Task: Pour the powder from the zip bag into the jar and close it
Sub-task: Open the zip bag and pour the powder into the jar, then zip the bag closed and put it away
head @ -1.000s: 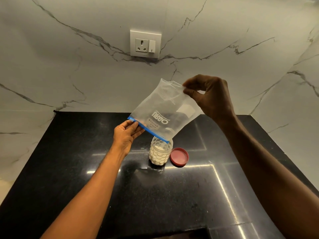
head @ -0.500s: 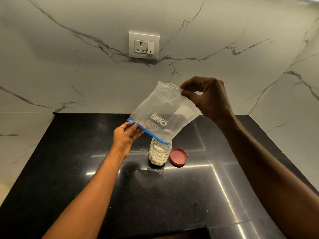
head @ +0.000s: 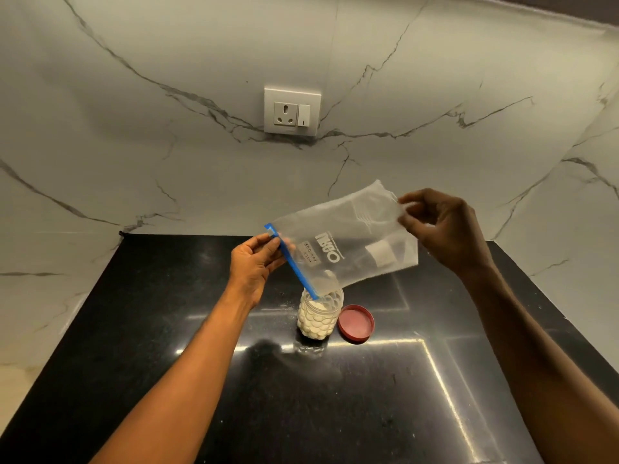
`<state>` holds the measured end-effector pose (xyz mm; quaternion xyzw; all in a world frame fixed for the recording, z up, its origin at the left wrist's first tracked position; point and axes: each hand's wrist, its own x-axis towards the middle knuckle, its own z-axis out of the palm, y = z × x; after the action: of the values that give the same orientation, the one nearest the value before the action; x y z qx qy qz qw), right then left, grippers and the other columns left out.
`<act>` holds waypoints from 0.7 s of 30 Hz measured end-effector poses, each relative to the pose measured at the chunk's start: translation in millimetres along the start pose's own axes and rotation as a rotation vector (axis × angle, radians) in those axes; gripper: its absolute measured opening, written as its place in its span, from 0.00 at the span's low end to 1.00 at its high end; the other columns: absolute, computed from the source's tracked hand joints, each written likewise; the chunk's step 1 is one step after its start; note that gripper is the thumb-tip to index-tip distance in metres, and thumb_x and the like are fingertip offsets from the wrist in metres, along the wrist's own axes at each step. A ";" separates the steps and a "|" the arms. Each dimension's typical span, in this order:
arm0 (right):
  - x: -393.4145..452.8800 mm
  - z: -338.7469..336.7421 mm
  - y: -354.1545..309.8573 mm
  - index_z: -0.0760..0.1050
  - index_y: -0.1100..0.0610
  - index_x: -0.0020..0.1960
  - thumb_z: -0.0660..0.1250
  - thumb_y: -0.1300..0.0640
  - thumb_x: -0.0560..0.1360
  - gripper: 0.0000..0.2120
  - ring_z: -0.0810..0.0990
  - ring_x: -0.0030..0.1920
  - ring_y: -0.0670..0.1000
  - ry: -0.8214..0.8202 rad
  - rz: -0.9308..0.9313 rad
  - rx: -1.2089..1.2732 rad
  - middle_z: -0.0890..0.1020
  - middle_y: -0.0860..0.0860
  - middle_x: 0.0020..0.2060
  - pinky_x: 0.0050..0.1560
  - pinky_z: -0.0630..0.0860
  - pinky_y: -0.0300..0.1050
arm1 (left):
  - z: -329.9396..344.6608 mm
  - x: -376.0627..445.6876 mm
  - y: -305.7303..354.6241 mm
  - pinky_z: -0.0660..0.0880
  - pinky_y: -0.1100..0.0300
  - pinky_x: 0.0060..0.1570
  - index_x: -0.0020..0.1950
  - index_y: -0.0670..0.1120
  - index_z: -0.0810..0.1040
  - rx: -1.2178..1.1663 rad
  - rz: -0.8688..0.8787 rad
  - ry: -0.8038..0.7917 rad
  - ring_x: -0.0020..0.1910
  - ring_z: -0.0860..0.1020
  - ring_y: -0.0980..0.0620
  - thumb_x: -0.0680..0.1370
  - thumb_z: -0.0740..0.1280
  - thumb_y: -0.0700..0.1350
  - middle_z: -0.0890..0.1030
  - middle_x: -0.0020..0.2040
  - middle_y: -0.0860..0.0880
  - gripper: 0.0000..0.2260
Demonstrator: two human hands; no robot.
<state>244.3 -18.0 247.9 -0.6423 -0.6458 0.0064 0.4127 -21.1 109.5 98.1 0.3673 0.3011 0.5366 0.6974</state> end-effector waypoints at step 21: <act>-10.8 3.8 -41.5 0.78 0.50 0.58 0.73 0.52 0.73 0.14 0.83 0.47 0.41 -0.045 0.101 0.210 0.83 0.44 0.47 0.49 0.80 0.39 | 151.3 2.2 117.4 0.84 0.55 0.43 0.49 0.43 0.84 0.985 0.339 -0.683 0.36 0.85 0.52 0.76 0.73 0.37 0.86 0.41 0.46 0.04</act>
<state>206.2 -32.3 262.0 -0.6272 -0.6174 0.1093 0.4620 40.8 101.1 279.2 0.8396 0.2107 0.2900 0.4081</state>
